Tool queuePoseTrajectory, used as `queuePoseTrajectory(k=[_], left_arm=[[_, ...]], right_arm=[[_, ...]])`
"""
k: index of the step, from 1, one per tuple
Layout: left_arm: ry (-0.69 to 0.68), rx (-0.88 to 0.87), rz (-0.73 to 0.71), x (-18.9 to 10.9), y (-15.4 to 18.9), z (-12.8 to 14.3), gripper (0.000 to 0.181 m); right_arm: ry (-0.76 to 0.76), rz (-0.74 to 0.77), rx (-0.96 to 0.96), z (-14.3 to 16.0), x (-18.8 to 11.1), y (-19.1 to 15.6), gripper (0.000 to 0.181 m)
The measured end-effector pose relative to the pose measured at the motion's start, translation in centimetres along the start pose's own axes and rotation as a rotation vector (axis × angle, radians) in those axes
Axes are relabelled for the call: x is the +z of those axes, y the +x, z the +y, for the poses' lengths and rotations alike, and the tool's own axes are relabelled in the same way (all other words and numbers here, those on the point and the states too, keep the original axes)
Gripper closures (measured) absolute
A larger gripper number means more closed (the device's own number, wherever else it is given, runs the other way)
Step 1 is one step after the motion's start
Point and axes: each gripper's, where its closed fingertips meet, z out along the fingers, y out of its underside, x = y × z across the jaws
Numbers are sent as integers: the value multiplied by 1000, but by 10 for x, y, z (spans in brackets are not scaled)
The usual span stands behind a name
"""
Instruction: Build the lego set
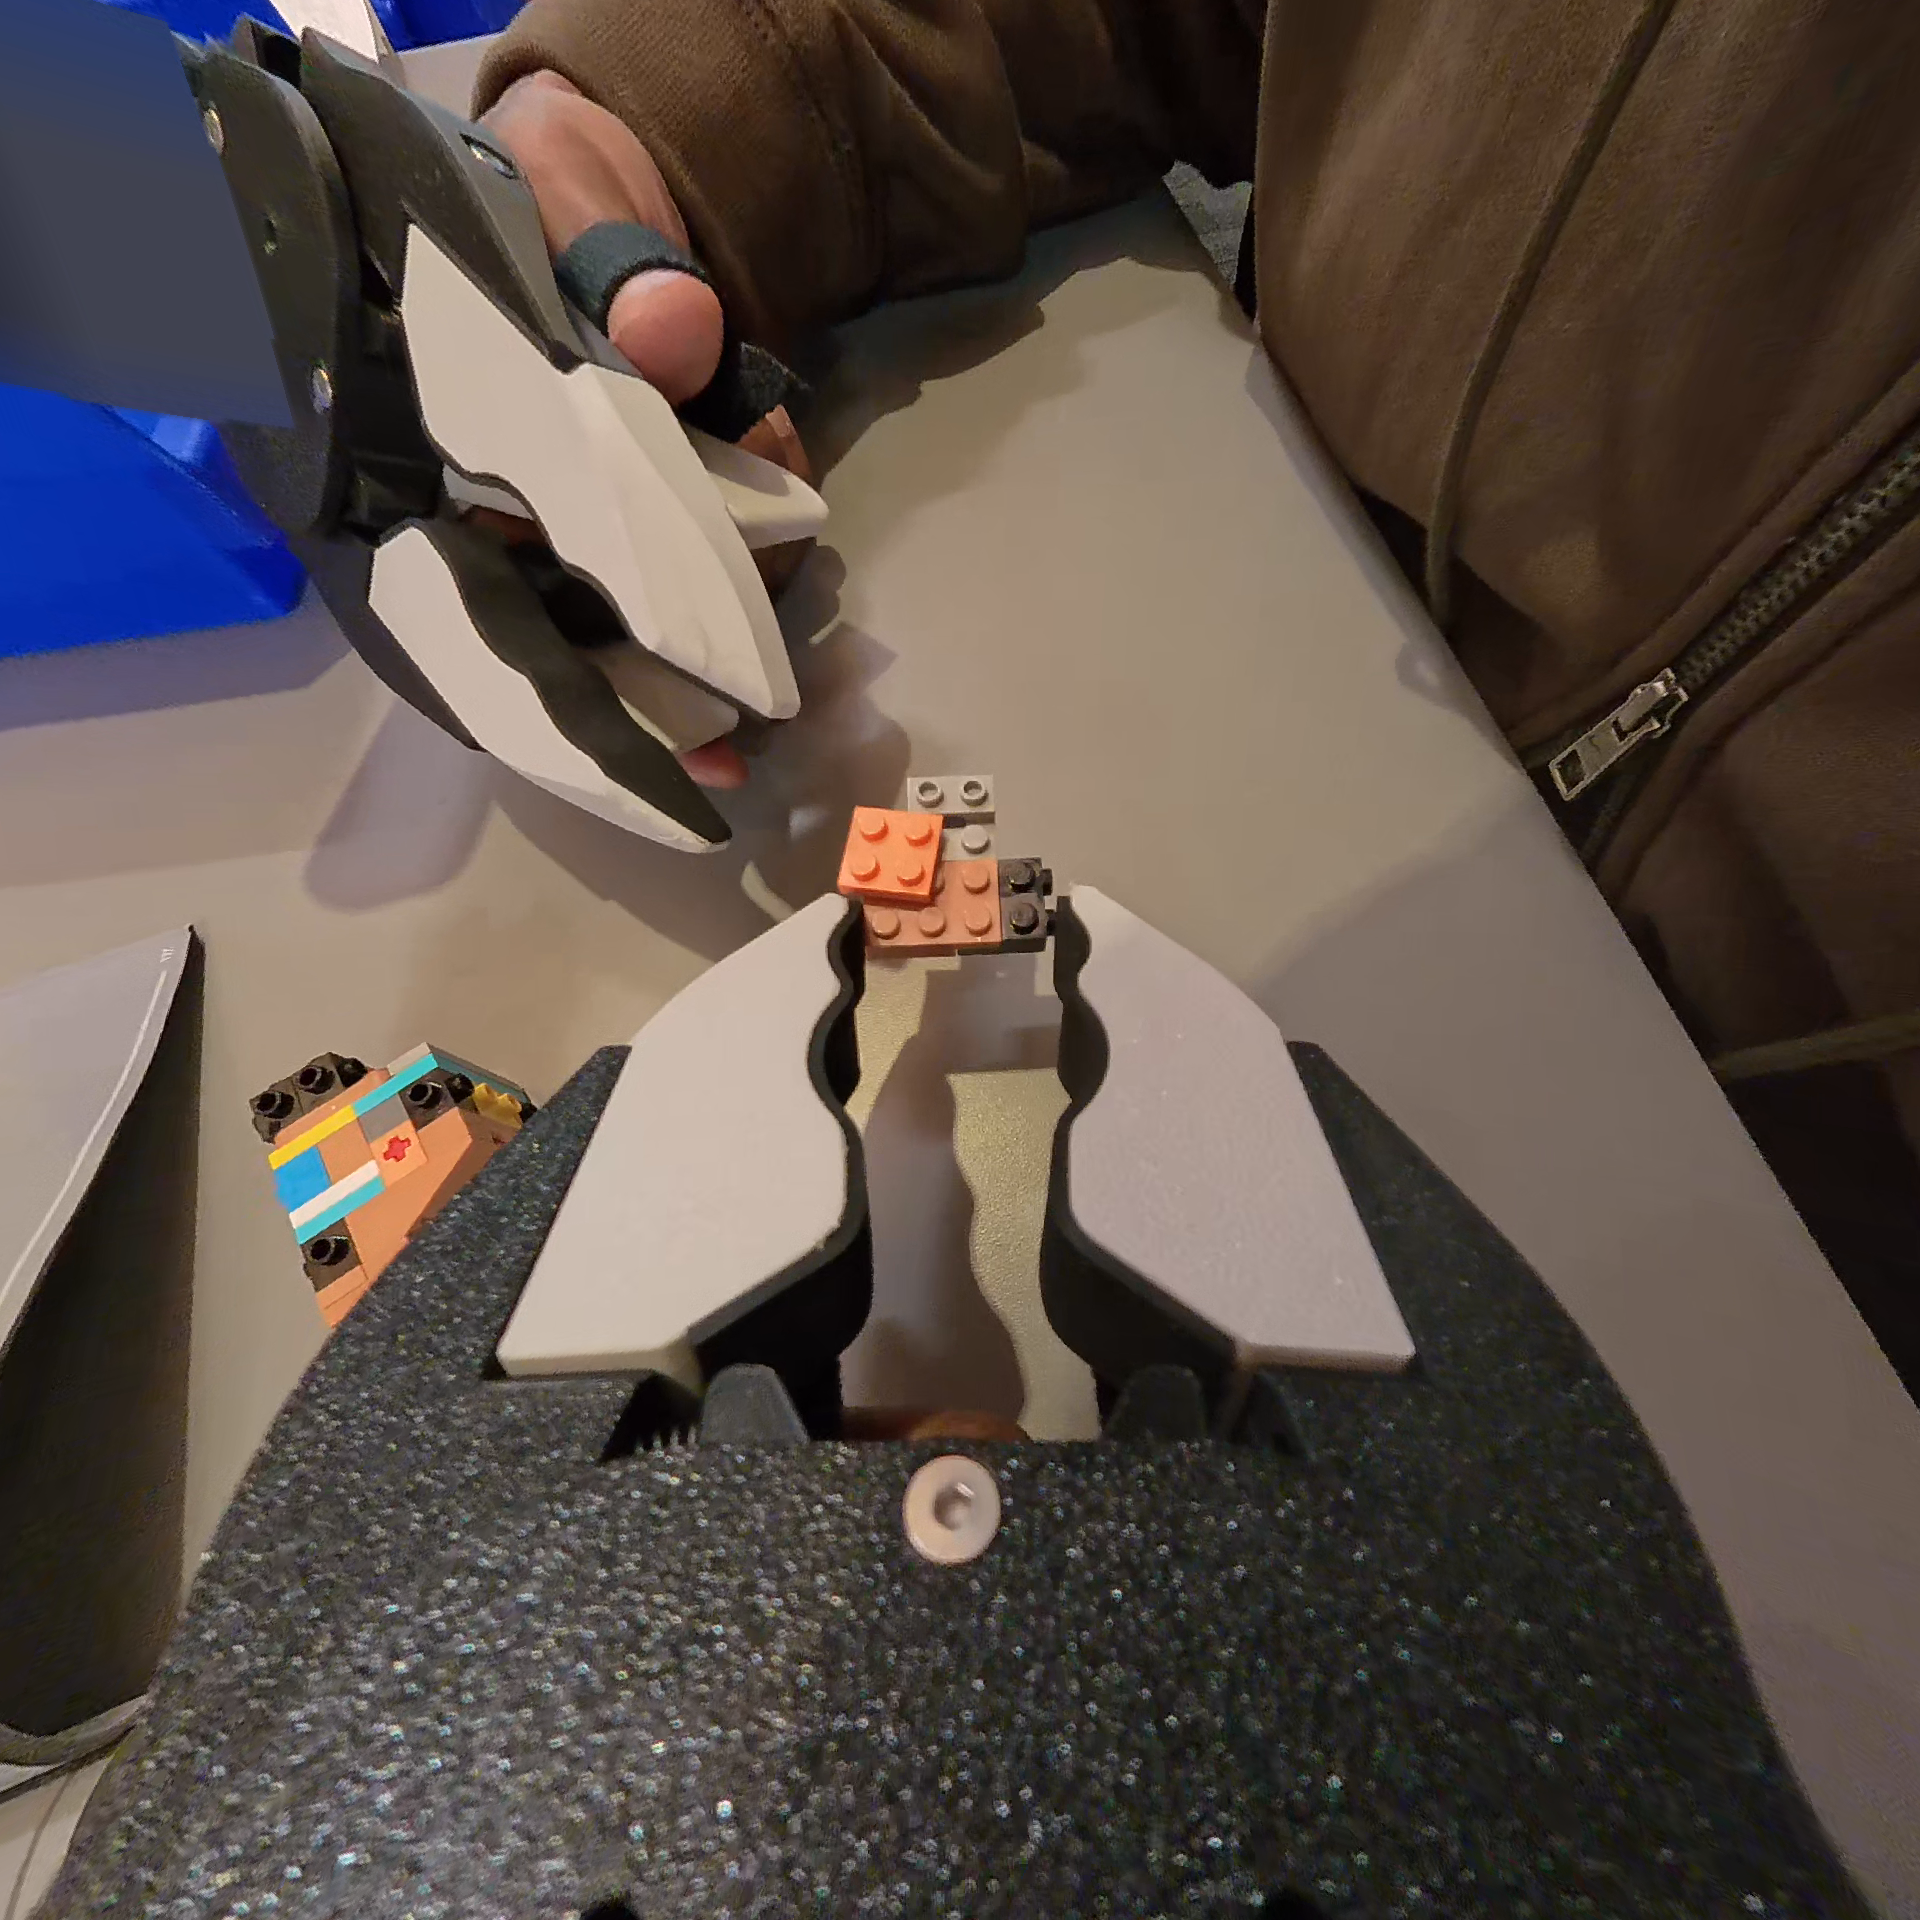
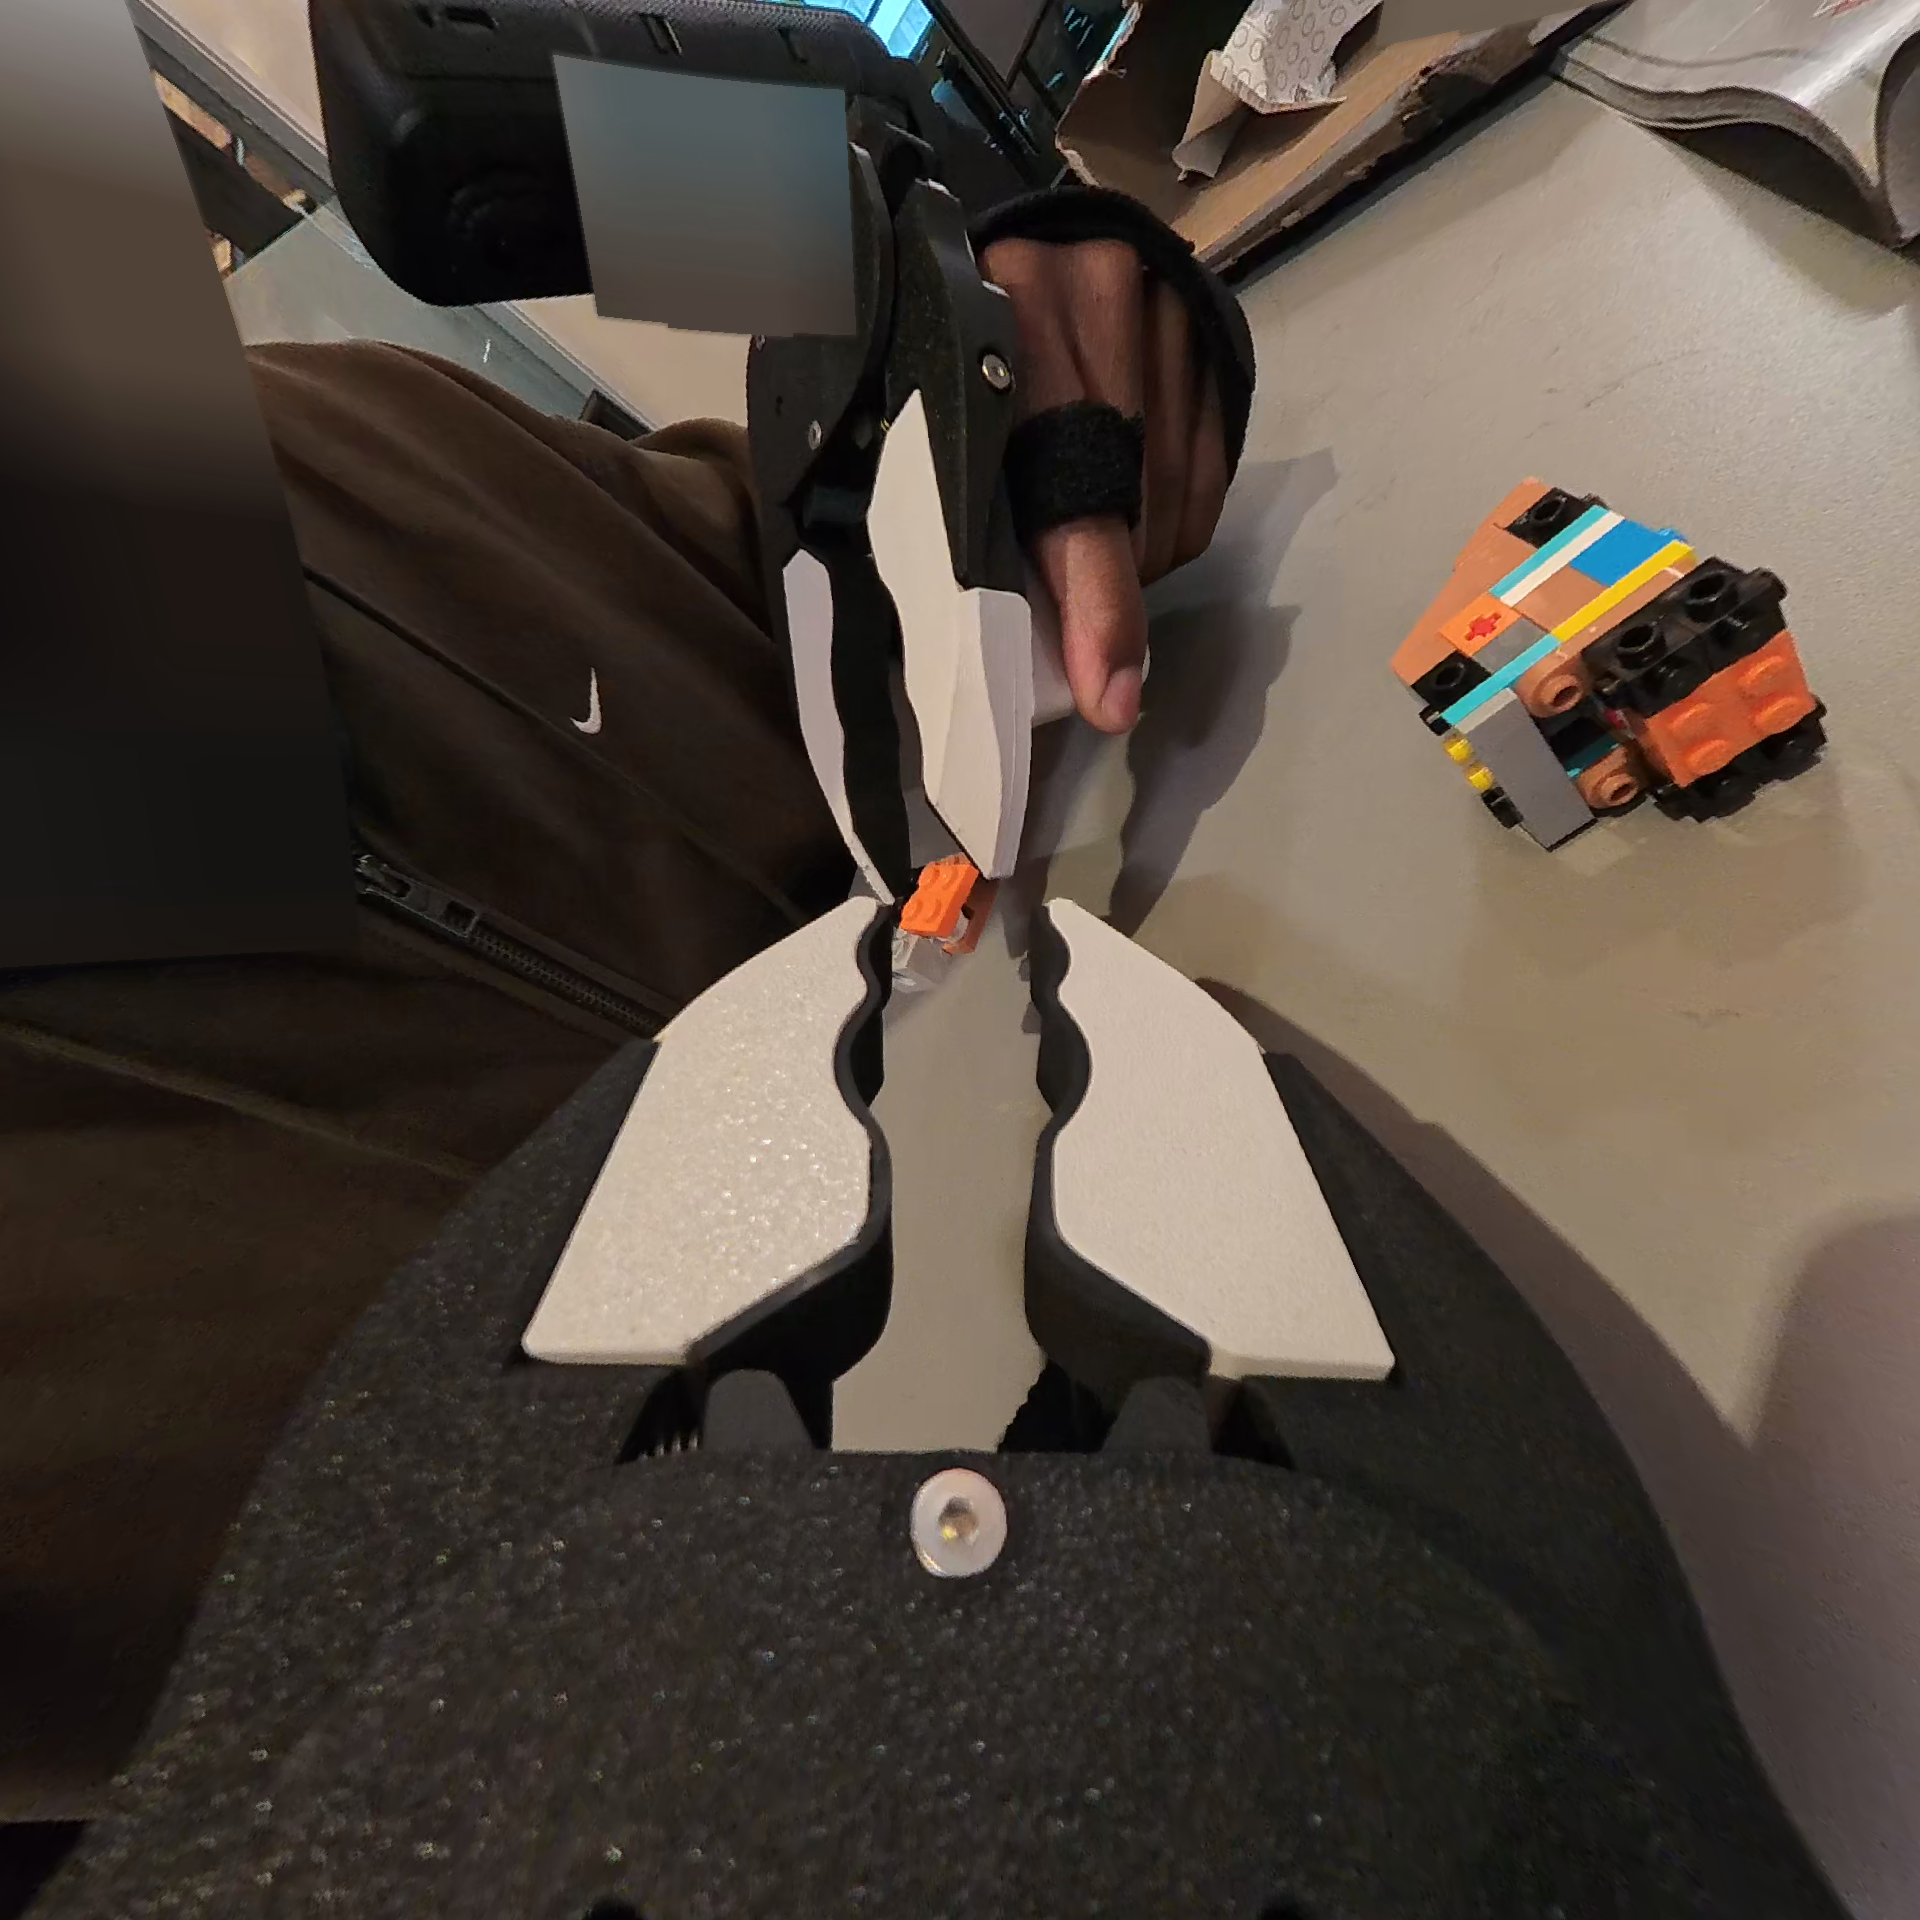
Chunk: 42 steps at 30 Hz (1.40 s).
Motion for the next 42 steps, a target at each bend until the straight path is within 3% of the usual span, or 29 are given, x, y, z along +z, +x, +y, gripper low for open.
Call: queuePoseTrajectory(k=[25,42], left_arm=[[-5,3,-6,0,-1,1,146],[-13,18,-25,-2,-2,-1,146]], right_arm=[[-12,15,10,2,1,2,155],[-35,51,16,3,4,6,145]])
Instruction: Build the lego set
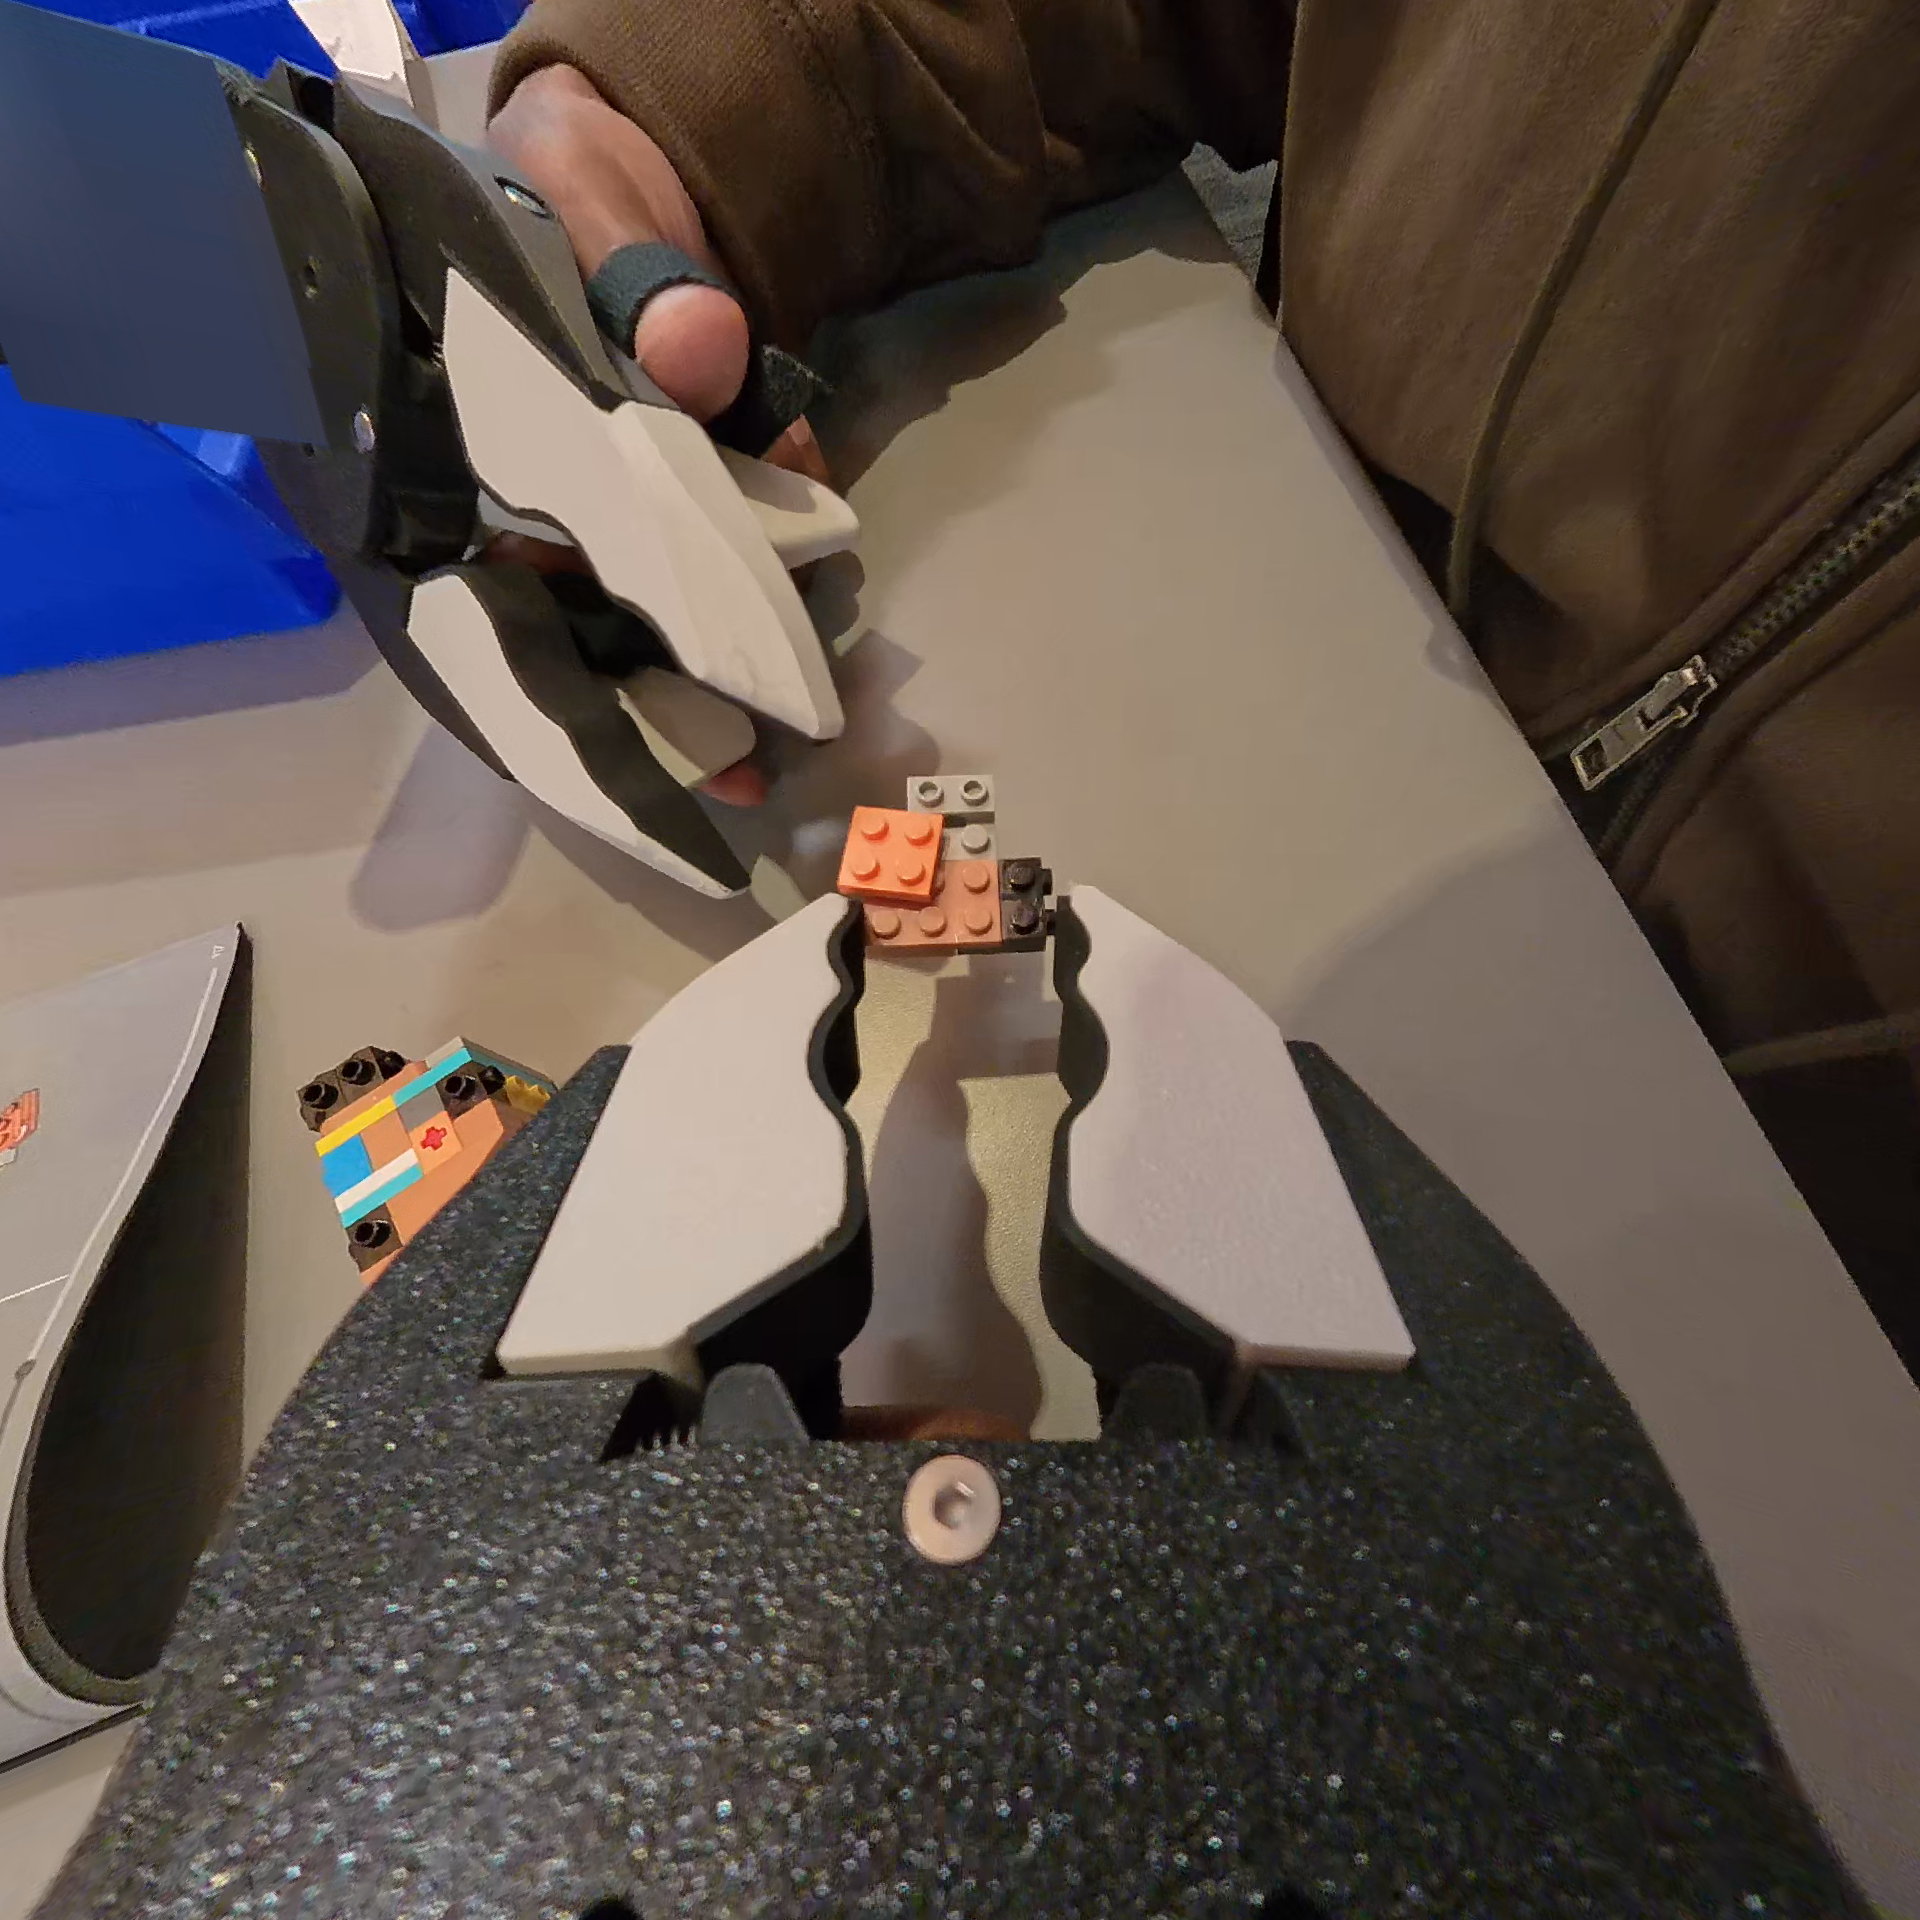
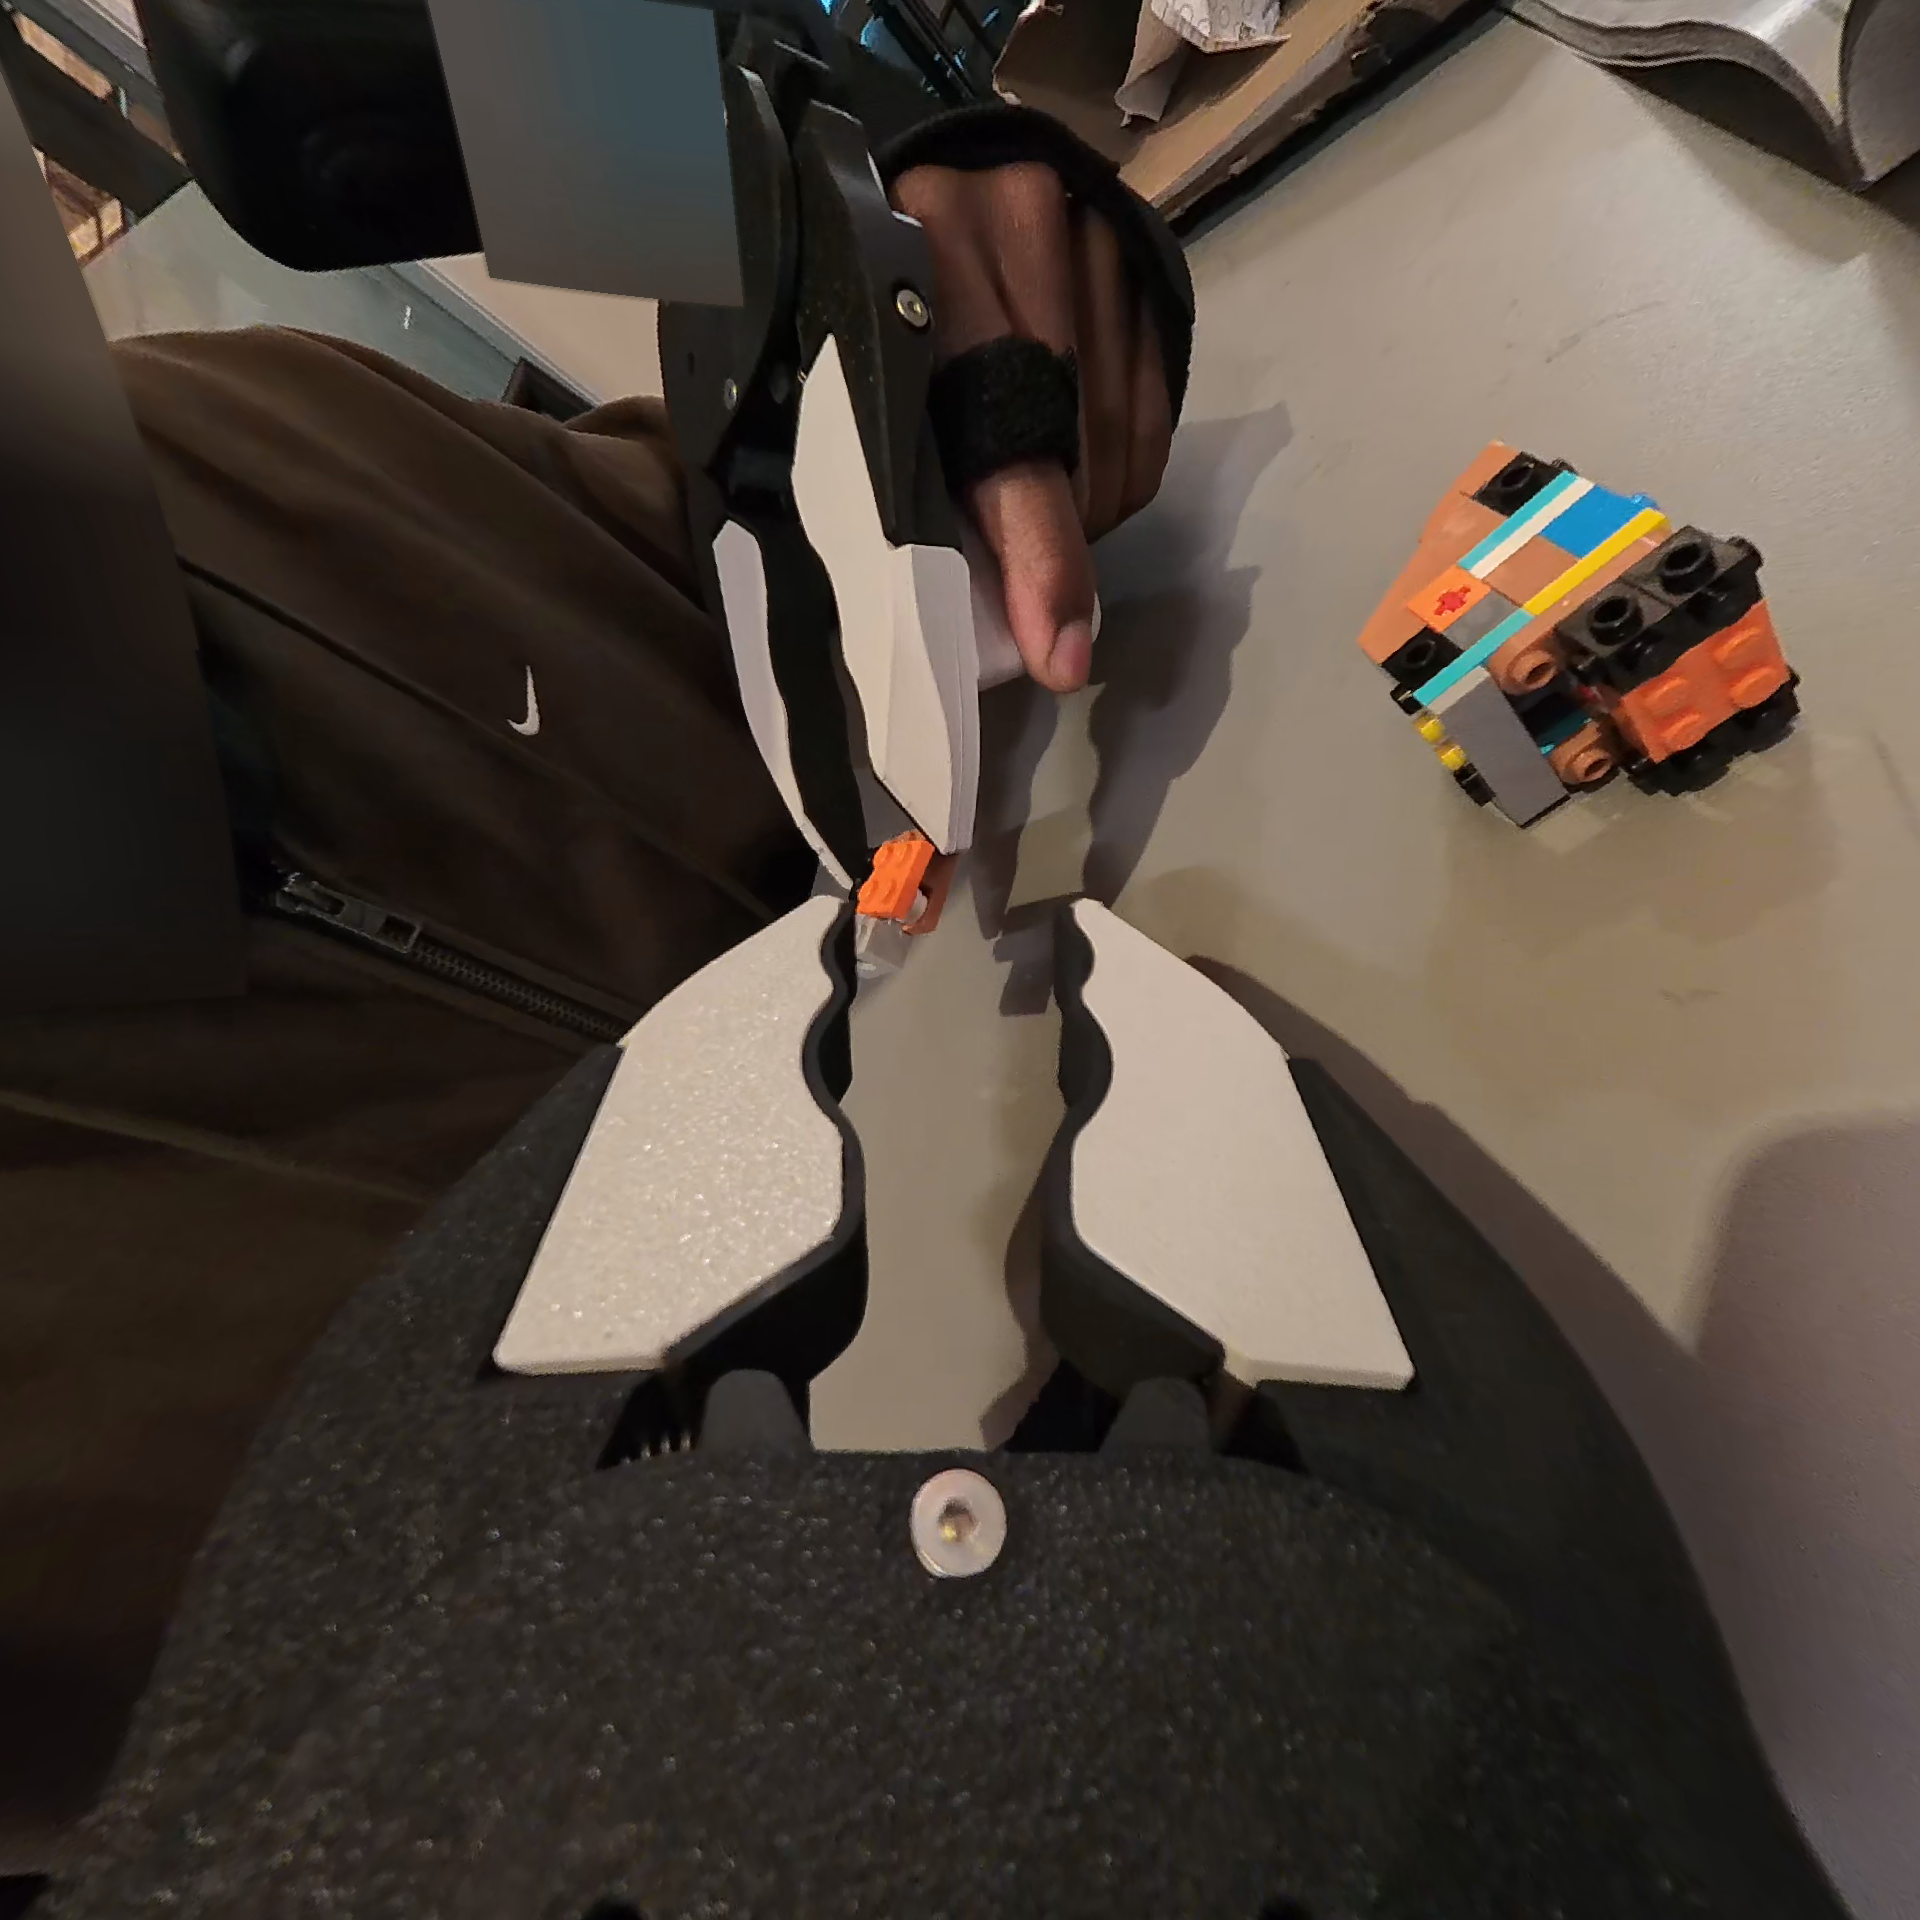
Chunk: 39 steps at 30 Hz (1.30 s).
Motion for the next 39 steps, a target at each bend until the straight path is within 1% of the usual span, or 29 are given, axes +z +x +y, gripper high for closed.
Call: queuePoseTrajectory(k=[5,13,18,23,29,34,39], left_arm=[[-2,5,1,0,1,0,146],[-21,24,1,2,4,0,146],[-41,43,-7,3,4,1,146],[-68,65,-19,4,5,3,146],[-93,97,-20,5,7,4,146],[-103,114,-15,6,9,5,146],[-105,122,-15,6,10,5,146]], right_arm=[[-35,0,0,5,6,-2,139],[-27,2,33,2,8,0,141],[-48,-6,60,5,17,-2,146],[-61,-24,67,6,19,-4,154],[-112,-39,63,13,25,-8,157],[-155,-52,60,19,28,-10,165],[-167,-46,65,21,30,-9,167]])
